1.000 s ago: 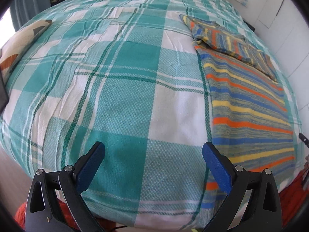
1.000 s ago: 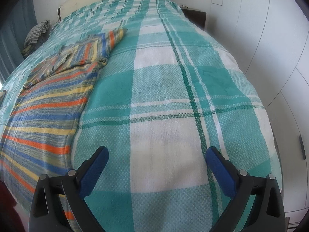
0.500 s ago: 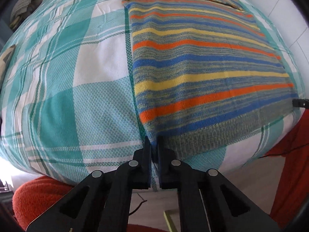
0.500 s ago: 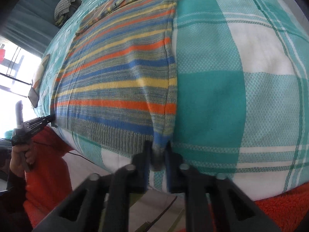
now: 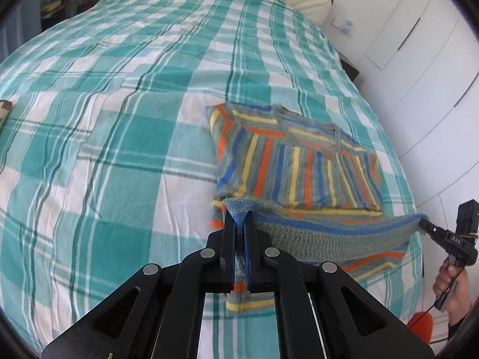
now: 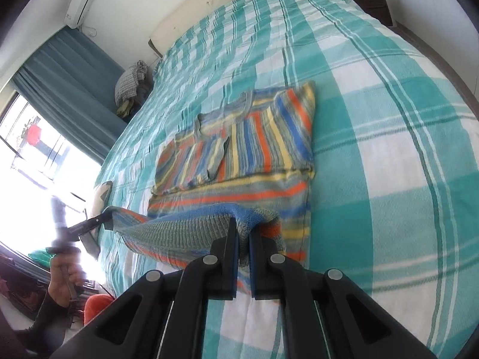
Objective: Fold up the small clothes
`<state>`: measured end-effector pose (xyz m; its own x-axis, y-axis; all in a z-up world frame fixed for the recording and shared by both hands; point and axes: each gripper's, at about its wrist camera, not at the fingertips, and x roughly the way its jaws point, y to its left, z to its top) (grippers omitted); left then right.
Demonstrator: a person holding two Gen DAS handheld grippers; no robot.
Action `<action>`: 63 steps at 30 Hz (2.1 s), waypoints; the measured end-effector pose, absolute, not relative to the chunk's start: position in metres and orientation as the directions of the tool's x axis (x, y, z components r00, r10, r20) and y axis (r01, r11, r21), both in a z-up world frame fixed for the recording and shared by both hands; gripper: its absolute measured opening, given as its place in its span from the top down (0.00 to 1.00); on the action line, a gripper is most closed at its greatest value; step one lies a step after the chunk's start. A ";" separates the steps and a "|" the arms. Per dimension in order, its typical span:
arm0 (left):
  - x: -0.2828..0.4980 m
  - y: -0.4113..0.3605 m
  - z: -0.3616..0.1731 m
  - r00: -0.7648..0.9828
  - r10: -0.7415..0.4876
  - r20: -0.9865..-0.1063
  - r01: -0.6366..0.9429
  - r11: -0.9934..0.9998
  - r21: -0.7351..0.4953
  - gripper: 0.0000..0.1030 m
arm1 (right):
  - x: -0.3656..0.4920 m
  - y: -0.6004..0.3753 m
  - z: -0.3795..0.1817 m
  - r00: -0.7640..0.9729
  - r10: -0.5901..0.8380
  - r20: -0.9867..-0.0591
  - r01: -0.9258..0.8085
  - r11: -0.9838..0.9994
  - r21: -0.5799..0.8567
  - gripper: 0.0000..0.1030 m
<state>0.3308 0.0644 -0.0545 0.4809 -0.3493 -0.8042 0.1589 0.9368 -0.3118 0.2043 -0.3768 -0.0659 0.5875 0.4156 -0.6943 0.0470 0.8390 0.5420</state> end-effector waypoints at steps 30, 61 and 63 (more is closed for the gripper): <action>0.493 -0.038 -0.122 0.277 -0.342 -0.898 0.264 0.926 -0.271 0.42 | 0.472 -0.318 -0.137 0.350 0.440 -0.827 -0.048 0.890 0.453 0.62; 0.231 -0.188 -0.114 0.456 -0.445 -0.770 0.742 0.669 0.053 0.18 | 0.285 -0.422 -0.114 0.541 0.405 -0.737 0.071 0.851 0.520 0.42; 0.231 -0.230 -0.124 0.388 -0.513 -0.766 0.794 0.607 -0.004 0.18 | 0.301 -0.428 -0.118 0.524 0.412 -0.745 0.084 0.846 0.527 0.42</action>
